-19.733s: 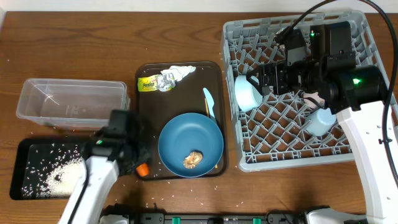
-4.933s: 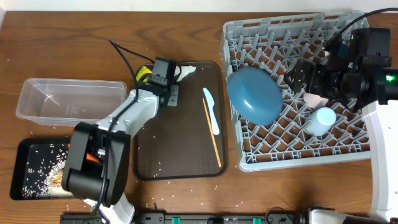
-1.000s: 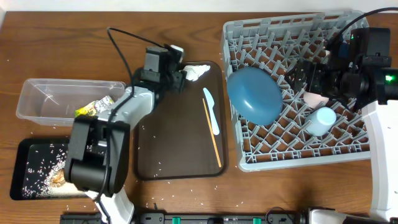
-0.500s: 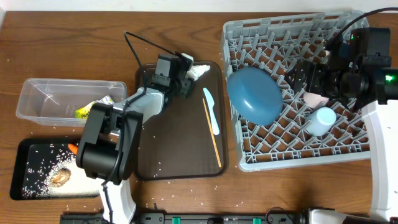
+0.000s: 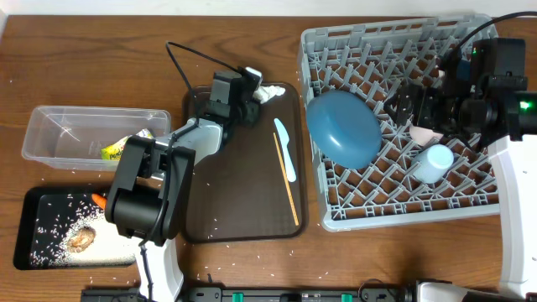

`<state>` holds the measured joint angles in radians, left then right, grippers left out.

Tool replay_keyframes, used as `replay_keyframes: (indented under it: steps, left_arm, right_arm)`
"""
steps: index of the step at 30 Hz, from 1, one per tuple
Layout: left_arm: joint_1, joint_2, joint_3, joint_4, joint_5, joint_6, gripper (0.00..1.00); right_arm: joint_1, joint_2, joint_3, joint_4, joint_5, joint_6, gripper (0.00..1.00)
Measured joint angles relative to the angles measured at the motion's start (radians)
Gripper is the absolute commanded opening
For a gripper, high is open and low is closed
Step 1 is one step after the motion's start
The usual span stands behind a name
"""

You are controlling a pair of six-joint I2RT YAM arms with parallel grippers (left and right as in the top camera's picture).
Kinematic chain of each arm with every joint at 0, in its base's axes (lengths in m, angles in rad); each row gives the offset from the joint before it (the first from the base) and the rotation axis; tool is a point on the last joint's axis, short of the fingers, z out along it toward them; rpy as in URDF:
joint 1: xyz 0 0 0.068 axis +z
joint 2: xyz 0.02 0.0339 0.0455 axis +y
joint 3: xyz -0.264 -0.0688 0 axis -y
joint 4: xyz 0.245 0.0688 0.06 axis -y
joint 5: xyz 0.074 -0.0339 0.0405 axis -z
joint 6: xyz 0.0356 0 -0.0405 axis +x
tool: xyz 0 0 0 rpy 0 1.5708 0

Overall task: Sort waste into correct bins and load items into the dishwasher rack
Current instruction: 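Close the left gripper on the white tissue on the brown tray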

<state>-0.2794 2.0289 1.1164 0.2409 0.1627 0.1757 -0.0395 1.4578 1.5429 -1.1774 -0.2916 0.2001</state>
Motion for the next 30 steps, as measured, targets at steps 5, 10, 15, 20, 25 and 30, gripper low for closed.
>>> replay_keyframes:
  steps: [5,10,15,20,25,30]
  left_arm:
    - [0.0,0.047,0.0,0.028,-0.002,-0.032,0.08]
    - [0.001,0.047,0.002,0.023,0.003,-0.045,0.06]
    - [0.001,0.018,0.002,-0.042,0.004,-0.047,0.06]
    - [0.001,-0.069,0.0,-0.134,0.004,-0.079,0.06]
    - [0.001,-0.146,0.0,-0.117,0.008,-0.179,0.17]
    - [-0.005,-0.115,0.0,-0.068,0.012,-0.295,0.5]
  right_arm:
    - [0.0,0.0,0.0,-0.01,0.0,0.0,0.99]
    - [0.0,0.0,0.0,-0.013,0.0,0.0,0.99]
    - [0.0,0.0,0.0,-0.013,0.0,0.0,0.99]
    - [0.0,0.0,0.0,-0.013,0.0,0.0,0.99]
    - [0.0,0.0,0.0,-0.013,0.0,0.0,0.99]
    - [0.0,0.0,0.0,-0.007,0.0,0.0,0.99]
